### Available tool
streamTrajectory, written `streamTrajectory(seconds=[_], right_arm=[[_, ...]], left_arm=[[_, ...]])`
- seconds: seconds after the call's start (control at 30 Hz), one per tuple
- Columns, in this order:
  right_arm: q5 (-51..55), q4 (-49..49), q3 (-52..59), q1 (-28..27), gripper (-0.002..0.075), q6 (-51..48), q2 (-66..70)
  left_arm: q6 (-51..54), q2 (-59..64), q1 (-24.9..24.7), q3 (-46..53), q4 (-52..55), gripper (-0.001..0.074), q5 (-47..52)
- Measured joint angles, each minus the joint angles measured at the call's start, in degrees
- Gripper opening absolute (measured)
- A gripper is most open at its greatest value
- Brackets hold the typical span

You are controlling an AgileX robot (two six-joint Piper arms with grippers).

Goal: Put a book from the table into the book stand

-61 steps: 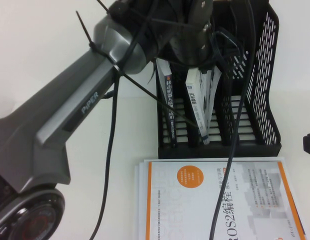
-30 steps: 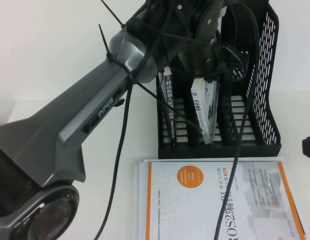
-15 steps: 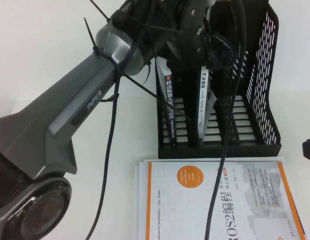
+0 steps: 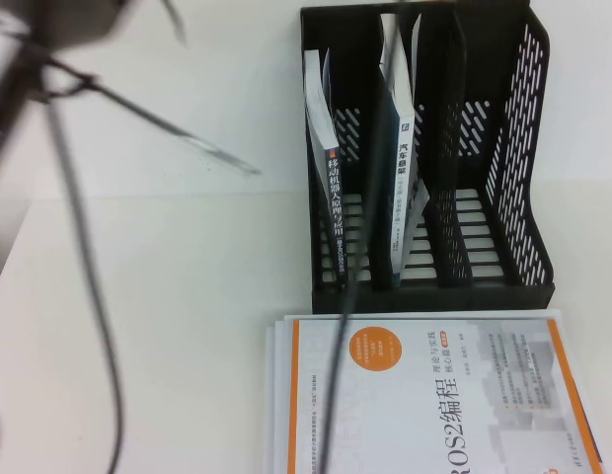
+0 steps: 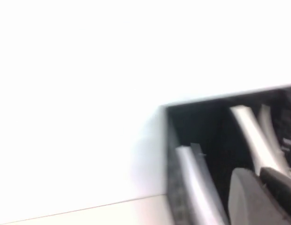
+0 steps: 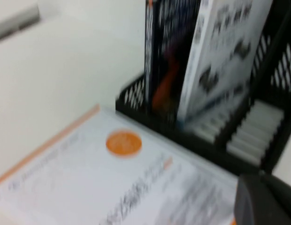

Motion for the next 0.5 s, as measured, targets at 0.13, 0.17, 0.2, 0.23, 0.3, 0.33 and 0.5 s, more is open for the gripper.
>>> streamTrajectory(seconds=[0.13, 0.17, 0.2, 0.23, 0.3, 0.33, 0.5], right_arm=[[7.77, -9.48, 0.00, 0.00, -0.0003, 11.72, -2.02], [9.39, -12.50, 0.15, 0.00, -0.0003, 15.50, -2.49], [10.16, -14.95, 0.47, 0.00, -0.0003, 19.08, -2.89], [11.04, -17.91, 1.10, 0.00, -0.0003, 22.45, -3.38], [11.45, -22.58, 2.66, 0.00, -0.0003, 28.10, -4.58], [11.45, -24.68, 3.72, 0.00, -0.0003, 31.05, -5.30], [11.11, -29.45, 9.68, 0.00, -0.0003, 40.99, -9.56]], left_arm=[[0.00, -4.75, 0.00, -0.04, 5.37, 0.0003, 5.07], [0.00, -5.64, 0.00, -0.04, 5.79, 0.0001, 5.64], [0.00, -6.77, 0.09, -0.04, 5.94, 0.0001, 5.95], [0.08, -7.92, 0.09, -0.04, 5.94, 0.0001, 5.95], [0.51, -9.94, -0.12, -0.04, 5.30, 0.0001, 5.95], [1.20, -10.94, -0.56, -0.04, 5.12, 0.0001, 5.95], [4.82, -14.25, -5.45, 1.51, 6.64, -0.0001, 5.95]])
